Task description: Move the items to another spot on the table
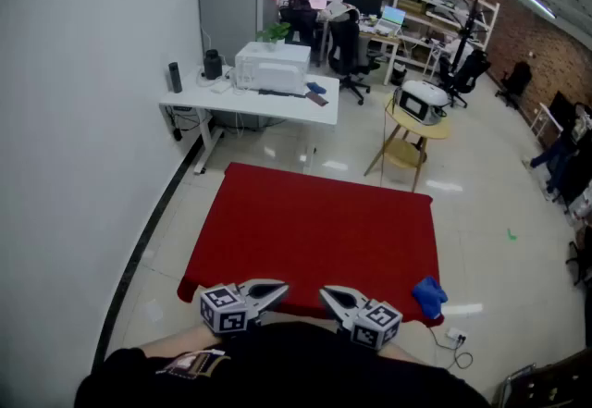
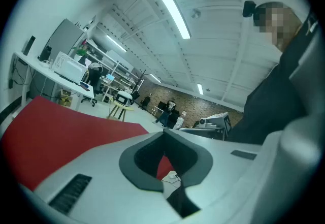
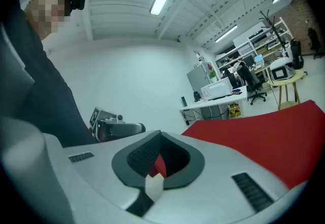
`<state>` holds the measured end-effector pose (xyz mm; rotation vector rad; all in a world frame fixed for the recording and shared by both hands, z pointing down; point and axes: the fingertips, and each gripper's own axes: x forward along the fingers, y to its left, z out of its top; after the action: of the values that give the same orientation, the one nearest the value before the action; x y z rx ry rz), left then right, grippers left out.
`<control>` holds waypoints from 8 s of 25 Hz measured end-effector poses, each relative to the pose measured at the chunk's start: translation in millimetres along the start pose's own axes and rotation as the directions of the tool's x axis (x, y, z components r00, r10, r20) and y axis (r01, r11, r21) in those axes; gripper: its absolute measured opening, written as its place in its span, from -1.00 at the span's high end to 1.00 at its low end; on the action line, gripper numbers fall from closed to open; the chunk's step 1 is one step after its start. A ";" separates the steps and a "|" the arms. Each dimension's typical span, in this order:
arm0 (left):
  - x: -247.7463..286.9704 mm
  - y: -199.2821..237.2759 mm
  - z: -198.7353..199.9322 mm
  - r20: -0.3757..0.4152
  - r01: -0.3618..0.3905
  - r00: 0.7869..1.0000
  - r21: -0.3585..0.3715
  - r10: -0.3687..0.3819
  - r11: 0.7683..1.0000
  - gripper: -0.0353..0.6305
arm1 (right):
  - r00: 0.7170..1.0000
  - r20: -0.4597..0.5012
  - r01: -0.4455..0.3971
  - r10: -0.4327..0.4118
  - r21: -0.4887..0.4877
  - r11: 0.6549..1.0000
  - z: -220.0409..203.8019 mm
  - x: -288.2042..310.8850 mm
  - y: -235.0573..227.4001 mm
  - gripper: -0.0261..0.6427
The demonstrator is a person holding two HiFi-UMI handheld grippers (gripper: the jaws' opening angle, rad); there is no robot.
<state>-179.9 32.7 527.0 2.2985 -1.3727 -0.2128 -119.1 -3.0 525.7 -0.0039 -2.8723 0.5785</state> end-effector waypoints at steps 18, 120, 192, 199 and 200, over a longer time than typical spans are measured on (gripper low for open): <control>-25.9 20.5 -0.2 0.004 0.056 0.998 -0.037 -0.056 0.998 0.92 | 0.998 -0.013 0.065 -0.065 0.004 0.998 -2.0 28.8 9.0 0.95; 499.6 -73.7 -201.5 -0.557 0.203 0.828 0.402 0.062 0.893 0.60 | 0.879 0.115 0.453 -0.462 0.102 0.886 -52.9 -442.3 -204.5 0.94; 46.3 680.2 35.0 -0.369 -0.476 0.738 0.309 0.565 0.823 -0.32 | 0.970 -0.142 0.206 -0.196 0.057 0.977 26.8 259.3 -235.1 0.94; 28.4 654.2 58.9 -0.284 -0.521 0.754 0.289 0.592 0.803 -0.43 | 0.966 -0.114 0.238 -0.234 0.029 0.971 44.1 245.4 -235.6 0.94; 26.0 647.7 65.8 -0.261 -0.528 0.768 0.258 0.584 0.809 -0.43 | 0.965 -0.105 0.243 -0.239 0.025 0.970 49.3 243.1 -233.7 0.94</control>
<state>-705.5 -269.9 765.1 1.8140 -1.8620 0.4803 -357.8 -226.8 620.7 0.3088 -2.7085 0.5665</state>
